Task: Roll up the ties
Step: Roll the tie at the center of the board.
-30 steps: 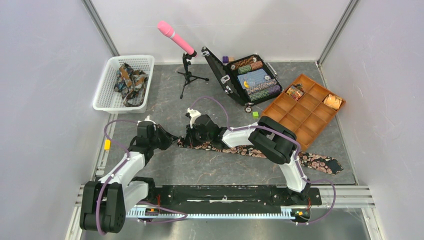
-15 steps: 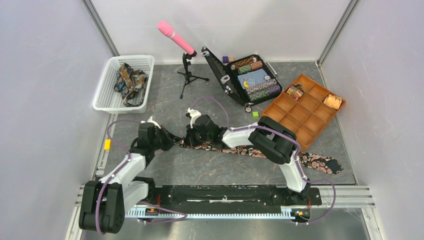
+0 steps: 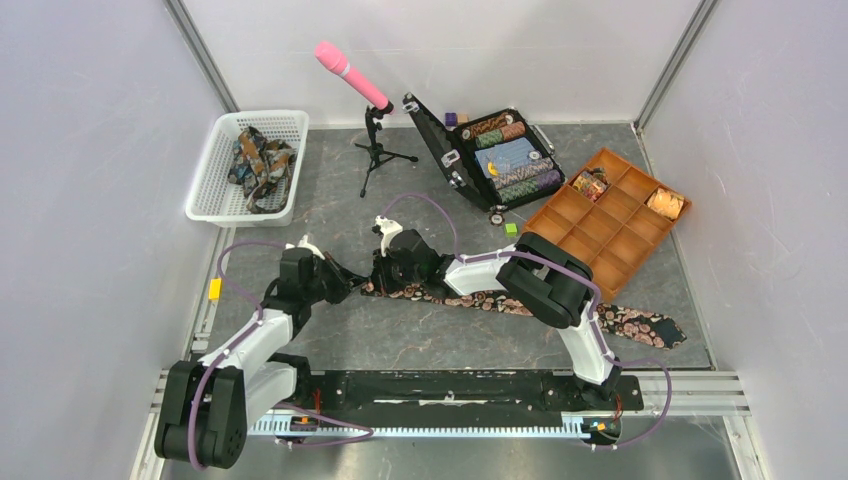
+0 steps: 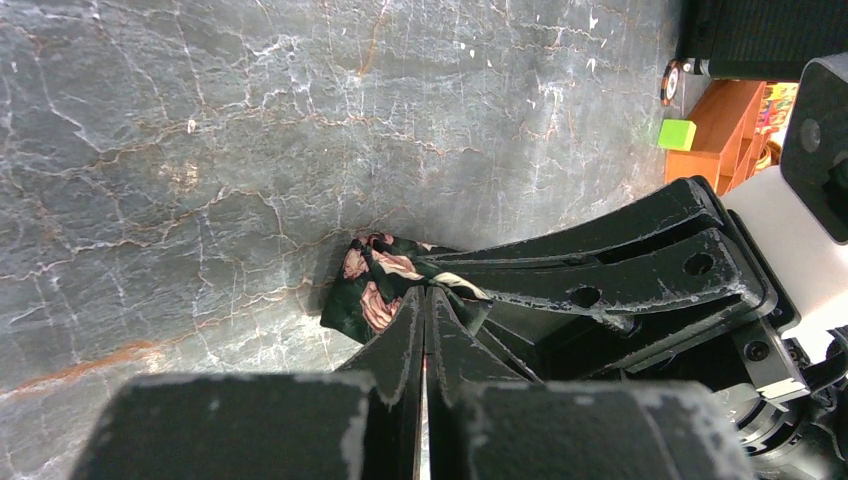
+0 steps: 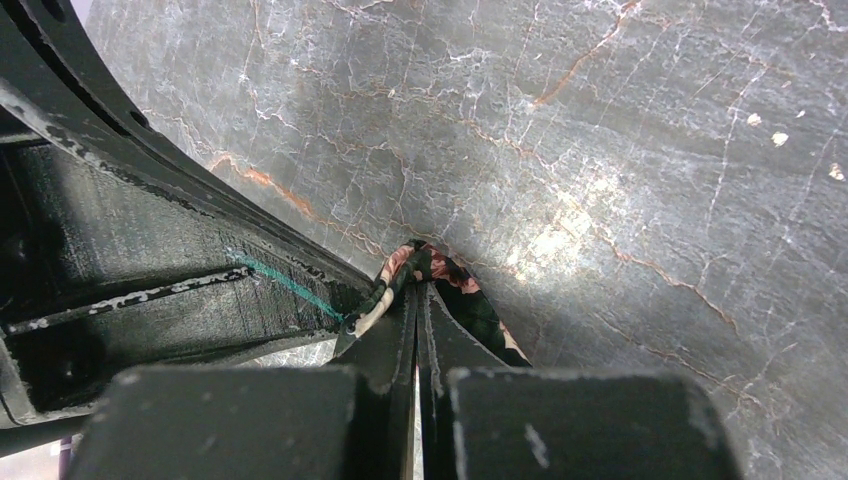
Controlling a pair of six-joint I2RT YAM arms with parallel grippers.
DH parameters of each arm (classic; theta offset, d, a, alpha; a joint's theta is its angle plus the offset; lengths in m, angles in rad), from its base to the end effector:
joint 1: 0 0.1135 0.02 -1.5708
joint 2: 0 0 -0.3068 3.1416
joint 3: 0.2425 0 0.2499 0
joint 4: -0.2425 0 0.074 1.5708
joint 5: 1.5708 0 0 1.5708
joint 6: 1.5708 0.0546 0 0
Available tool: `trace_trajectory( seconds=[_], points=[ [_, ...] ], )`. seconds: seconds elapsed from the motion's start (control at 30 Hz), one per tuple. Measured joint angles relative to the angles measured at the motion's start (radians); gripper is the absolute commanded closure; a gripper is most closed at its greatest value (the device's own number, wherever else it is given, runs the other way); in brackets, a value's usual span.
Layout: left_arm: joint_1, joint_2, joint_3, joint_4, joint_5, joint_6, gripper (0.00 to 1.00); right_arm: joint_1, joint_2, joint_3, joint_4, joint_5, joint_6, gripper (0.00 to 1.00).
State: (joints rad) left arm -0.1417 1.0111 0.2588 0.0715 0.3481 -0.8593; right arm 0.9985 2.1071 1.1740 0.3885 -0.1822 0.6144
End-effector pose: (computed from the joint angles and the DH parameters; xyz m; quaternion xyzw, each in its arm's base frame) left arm 0.1683 -0.0428 0.1727 -0.2424 0.8585 -0.3406 0.2969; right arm 0.2509 0.4077 0.1519 -0.2094 0.8431 0.4077 0.2811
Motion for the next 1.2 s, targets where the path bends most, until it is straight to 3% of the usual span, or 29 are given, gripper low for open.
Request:
trace_trajectory(
  seconds=[1.2],
  points=[
    [-0.002,-0.023,-0.004,0.003,-0.060,-0.026,0.98,-0.006,-0.059,-0.051,-0.020,0.037,0.001,1.00]
  ],
)
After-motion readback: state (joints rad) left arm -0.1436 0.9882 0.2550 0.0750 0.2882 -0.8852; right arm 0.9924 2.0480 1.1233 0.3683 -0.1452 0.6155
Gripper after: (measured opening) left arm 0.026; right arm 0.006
